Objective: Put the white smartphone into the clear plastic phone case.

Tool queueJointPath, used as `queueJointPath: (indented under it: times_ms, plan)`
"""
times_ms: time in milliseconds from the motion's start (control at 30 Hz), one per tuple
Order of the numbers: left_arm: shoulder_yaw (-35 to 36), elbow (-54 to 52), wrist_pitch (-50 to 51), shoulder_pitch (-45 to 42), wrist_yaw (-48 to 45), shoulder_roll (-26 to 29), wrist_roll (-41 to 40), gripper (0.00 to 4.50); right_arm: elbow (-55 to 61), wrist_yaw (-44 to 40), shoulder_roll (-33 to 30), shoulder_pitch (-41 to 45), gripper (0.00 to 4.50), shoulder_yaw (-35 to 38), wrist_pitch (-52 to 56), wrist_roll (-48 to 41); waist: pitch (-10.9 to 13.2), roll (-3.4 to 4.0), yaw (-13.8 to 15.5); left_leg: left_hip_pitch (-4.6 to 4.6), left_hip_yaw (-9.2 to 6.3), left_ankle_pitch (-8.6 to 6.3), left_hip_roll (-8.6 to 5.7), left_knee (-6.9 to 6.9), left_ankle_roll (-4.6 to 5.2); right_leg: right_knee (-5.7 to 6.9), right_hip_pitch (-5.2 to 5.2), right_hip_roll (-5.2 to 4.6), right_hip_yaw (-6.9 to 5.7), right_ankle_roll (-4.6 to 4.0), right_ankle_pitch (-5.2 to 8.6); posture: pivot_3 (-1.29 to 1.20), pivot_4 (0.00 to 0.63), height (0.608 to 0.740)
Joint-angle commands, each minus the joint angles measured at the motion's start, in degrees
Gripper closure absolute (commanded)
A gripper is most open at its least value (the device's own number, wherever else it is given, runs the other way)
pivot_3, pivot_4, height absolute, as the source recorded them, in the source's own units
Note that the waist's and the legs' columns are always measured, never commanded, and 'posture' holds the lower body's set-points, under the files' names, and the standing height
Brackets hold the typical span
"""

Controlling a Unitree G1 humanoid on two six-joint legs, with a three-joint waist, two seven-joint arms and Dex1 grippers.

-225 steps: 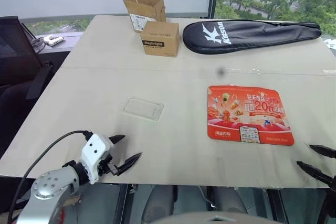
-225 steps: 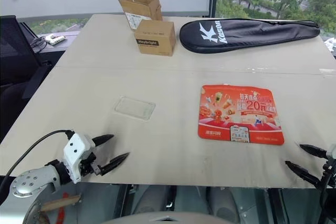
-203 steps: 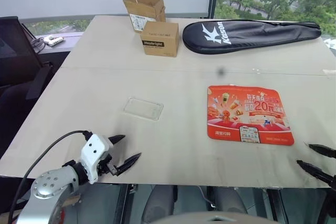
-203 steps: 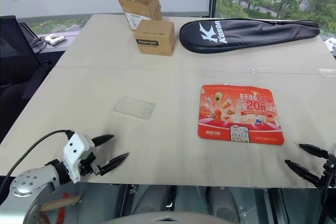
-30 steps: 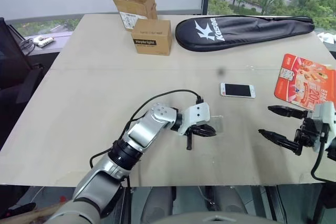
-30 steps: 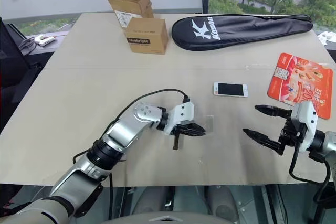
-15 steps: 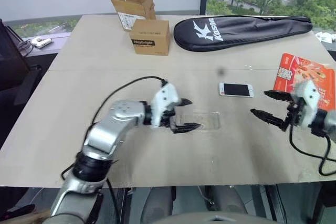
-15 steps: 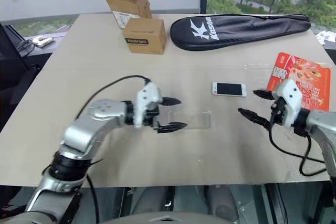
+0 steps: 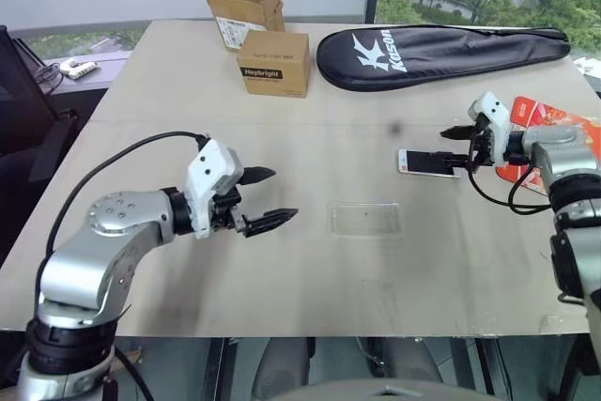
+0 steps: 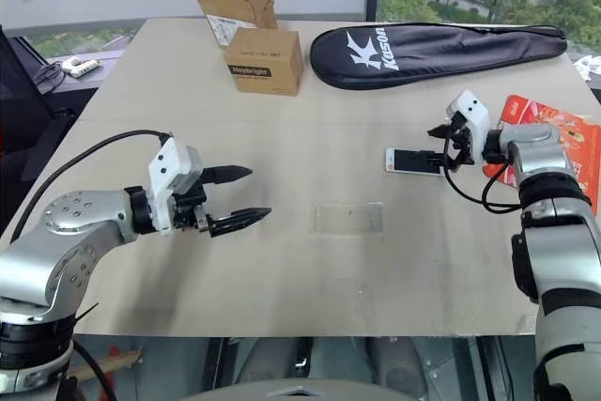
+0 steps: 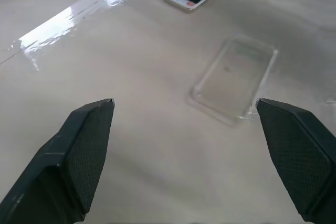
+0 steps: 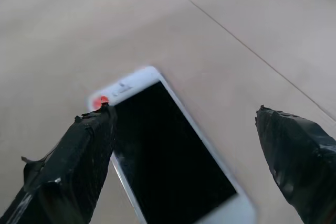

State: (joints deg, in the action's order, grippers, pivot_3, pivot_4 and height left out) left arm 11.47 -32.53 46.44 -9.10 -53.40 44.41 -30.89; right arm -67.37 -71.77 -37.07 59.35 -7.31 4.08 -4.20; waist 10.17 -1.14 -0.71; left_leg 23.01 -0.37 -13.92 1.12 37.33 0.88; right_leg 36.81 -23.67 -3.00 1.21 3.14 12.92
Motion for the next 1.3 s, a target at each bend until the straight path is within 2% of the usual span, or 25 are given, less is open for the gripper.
queueJointPath:
  times_ms: [33, 133, 367, 533, 733, 800, 900, 1200, 1300]
  plan:
    - [2.38, -3.47, 1.13, 0.46, 1.23, 0.95, -2.98, 0.03, -3.75, -5.39, -0.95, 0.52, 0.00, -1.58, -1.58, 3.66, 0.00, 0.01, -0.09, -0.01, 0.00, 0.00, 0.00, 0.00, 0.00, 0.01, 0.00, 0.00, 0.00, 0.00, 0.00, 0.00, 0.150, 0.740]
    - [2.89, -3.90, 1.69, 0.87, 1.76, 1.85, -4.48, 0.03, -4.82, -10.39, -1.25, 0.11, 0.00, -2.51, -2.14, 5.58, -0.01, 0.00, -0.33, -0.12, 0.03, 0.00, -0.01, 0.02, 0.00, 0.09, 0.06, 0.02, 0.06, -0.01, -0.01, 0.00, 0.150, 0.740]
    - [2.03, -3.83, 2.33, 1.40, 0.35, 4.27, -7.96, 0.03, -4.35, -11.84, -0.85, -1.03, 0.00, -3.07, -6.41, 8.69, -0.02, 0.01, -0.49, -0.22, 0.00, 0.01, 0.01, 0.07, 0.00, 0.22, 0.09, 0.08, 0.06, -0.01, -0.01, 0.00, 0.150, 0.740]
    - [-0.45, -2.20, -0.09, 0.29, 0.47, 5.36, -6.35, 0.03, -4.81, -6.26, 0.73, -0.73, 0.00, -0.78, -6.69, 8.57, -0.04, -0.03, -0.81, -0.24, 0.02, 0.01, 0.01, 0.07, -0.01, 0.22, 0.10, 0.08, 0.09, -0.01, -0.01, 0.00, 0.150, 0.740]
    - [-1.72, -1.93, -0.15, -1.60, 0.99, 4.16, -8.45, 0.03, -4.62, -0.47, 1.07, -1.67, 0.00, -1.90, -5.15, 11.39, -0.07, -0.07, -1.65, -0.44, 0.03, 0.01, 0.01, 0.14, -0.01, 0.22, 0.32, 0.08, 0.11, -0.05, -0.04, 0.00, 0.150, 0.740]
    - [-1.81, -1.79, -0.32, -1.70, 1.16, 4.07, -8.73, 0.00, -4.38, 0.81, 0.97, -1.86, 0.55, -2.28, -3.67, 12.02, -0.08, -0.08, -1.64, -0.58, 0.03, 0.01, 0.01, 0.15, -0.01, 0.22, 0.46, 0.08, 0.12, -0.06, -0.04, 0.00, 0.150, 0.740]
    - [-2.18, -1.33, -0.78, -2.02, 1.27, 3.80, -8.72, 0.00, -3.73, 0.53, 0.95, -2.21, 1.66, -1.83, -1.37, 11.56, -0.10, -0.12, -1.46, -0.94, 0.01, 0.01, -0.02, 0.15, -0.01, 0.16, 0.84, 0.07, 0.09, -0.07, -0.03, 0.00, 0.150, 0.740]
    - [-3.31, 0.63, -2.99, -2.94, 1.82, 3.53, -7.15, 0.00, -1.43, 1.21, 0.83, -3.51, 1.66, 0.29, -2.86, 9.85, -0.17, -0.23, -1.36, -1.11, -0.01, 0.00, -0.03, 0.13, -0.01, 0.10, 1.07, 0.04, 0.08, -0.19, 0.05, 0.00, 0.150, 0.740]
    - [-2.99, 2.09, -4.36, -2.81, 1.95, 3.51, -6.12, 0.00, 3.09, -5.03, 0.48, -4.26, 1.66, 1.69, -6.48, 7.02, -0.15, -0.21, -1.37, -1.10, 0.00, 0.00, -0.03, 0.13, -0.01, 0.10, 1.07, 0.04, 0.09, -0.19, 0.05, 0.00, 0.150, 0.740]
